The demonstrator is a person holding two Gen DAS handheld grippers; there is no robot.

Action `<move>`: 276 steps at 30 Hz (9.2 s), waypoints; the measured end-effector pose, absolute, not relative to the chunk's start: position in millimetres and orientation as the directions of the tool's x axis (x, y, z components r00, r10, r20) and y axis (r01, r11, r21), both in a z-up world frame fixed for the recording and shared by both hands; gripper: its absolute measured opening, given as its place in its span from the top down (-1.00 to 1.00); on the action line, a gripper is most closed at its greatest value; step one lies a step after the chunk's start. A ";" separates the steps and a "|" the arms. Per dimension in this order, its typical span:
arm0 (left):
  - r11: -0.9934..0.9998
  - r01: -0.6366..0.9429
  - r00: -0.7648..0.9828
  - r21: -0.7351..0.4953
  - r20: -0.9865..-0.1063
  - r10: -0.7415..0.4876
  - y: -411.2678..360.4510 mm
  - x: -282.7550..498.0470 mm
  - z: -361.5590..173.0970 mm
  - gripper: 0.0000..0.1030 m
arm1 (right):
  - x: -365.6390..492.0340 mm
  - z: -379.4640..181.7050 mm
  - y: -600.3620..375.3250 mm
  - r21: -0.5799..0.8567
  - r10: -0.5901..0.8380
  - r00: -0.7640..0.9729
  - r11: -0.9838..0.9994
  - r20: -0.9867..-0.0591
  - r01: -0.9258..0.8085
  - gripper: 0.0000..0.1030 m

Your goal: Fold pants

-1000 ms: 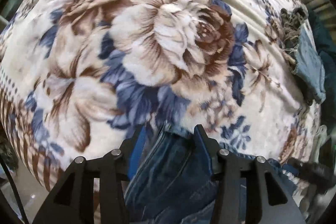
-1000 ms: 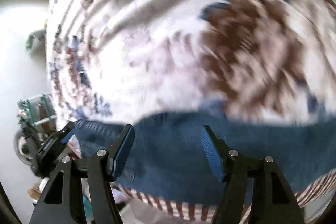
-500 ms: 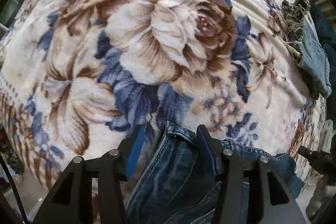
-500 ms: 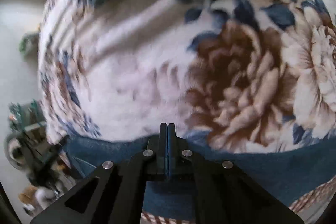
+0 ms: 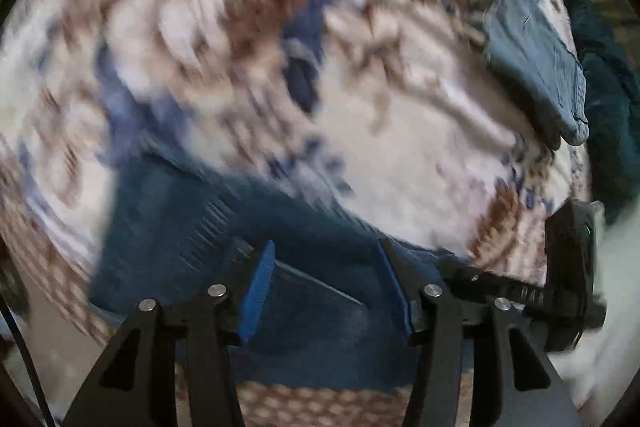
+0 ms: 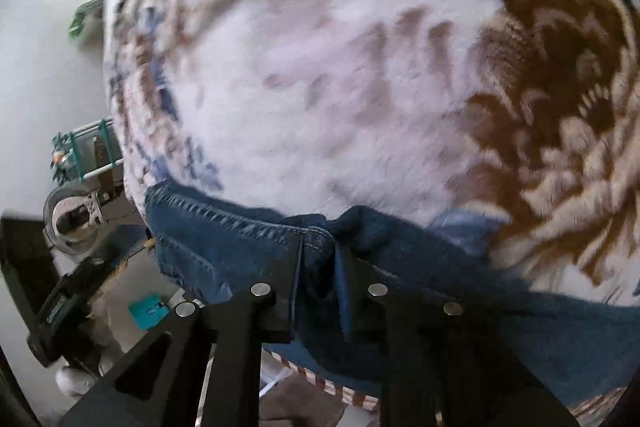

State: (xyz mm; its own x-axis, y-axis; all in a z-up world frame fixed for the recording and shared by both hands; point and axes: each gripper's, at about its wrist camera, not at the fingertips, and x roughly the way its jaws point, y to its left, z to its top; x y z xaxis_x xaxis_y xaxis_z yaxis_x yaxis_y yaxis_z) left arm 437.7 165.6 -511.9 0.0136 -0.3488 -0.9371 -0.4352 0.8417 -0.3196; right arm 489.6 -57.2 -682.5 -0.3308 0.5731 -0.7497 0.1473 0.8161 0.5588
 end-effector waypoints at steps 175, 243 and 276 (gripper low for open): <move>0.992 0.022 0.085 -0.125 -0.988 -0.126 -128.2 401.0 -540.8 -1.00 | 295.4 -643.4 -619.4 0.770 0.152 0.761 0.242 -0.631 0.590 0.89; 0.994 -0.093 0.048 -0.054 -0.998 -0.049 59.7 483.1 -563.6 -0.44 | 488.5 -692.7 -139.5 0.334 0.321 -0.121 0.937 -0.939 -0.107 0.87; 0.303 -0.755 0.512 -0.582 -0.811 -0.282 260.4 304.8 -570.7 -0.61 | 389.2 -650.1 -165.1 0.038 0.061 -0.131 0.985 -0.989 0.166 -0.64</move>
State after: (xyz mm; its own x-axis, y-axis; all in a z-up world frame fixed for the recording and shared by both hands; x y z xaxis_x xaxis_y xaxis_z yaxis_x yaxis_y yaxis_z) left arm 304.8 260.4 -570.7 0.5118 -0.2821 -0.8115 -0.7549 0.3032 -0.5815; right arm 389.2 -165.1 -650.1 -0.1313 0.0605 -0.9895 0.1658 0.9854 0.0383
